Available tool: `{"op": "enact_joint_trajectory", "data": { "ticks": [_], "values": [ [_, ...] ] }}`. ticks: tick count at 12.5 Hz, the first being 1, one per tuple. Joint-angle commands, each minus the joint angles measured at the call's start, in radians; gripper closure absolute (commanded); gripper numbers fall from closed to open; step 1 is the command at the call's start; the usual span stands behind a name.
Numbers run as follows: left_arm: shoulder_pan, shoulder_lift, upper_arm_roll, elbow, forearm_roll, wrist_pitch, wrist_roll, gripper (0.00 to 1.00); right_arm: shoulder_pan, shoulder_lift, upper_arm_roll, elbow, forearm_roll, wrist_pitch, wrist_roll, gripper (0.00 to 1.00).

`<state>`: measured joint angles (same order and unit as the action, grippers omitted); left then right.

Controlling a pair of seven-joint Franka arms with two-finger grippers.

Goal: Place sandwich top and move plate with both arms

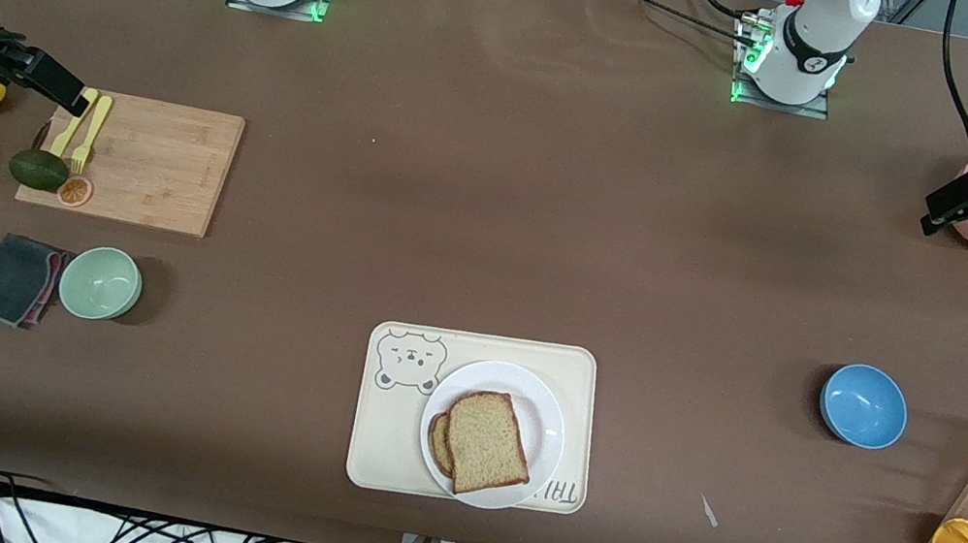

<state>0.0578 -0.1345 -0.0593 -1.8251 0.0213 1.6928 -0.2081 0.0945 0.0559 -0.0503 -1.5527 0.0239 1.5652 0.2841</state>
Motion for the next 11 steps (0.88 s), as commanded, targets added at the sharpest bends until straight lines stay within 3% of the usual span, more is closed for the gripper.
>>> {"op": "enact_joint_trajectory", "data": {
  "ticks": [1,4,11],
  "values": [
    [-0.003,0.041,-0.005,0.043,0.022,-0.057,-0.001,0.00,0.001,-0.005,0.004,0.017,0.004,-0.019,0.007,0.00],
    [-0.013,0.042,-0.008,0.072,0.009,-0.067,-0.004,0.00,-0.007,-0.001,-0.026,0.023,0.017,-0.024,-0.023,0.00],
    [-0.016,0.041,-0.011,0.079,-0.006,-0.067,-0.002,0.00,-0.003,0.002,-0.022,0.025,0.014,-0.036,-0.020,0.00]
  ]
}}
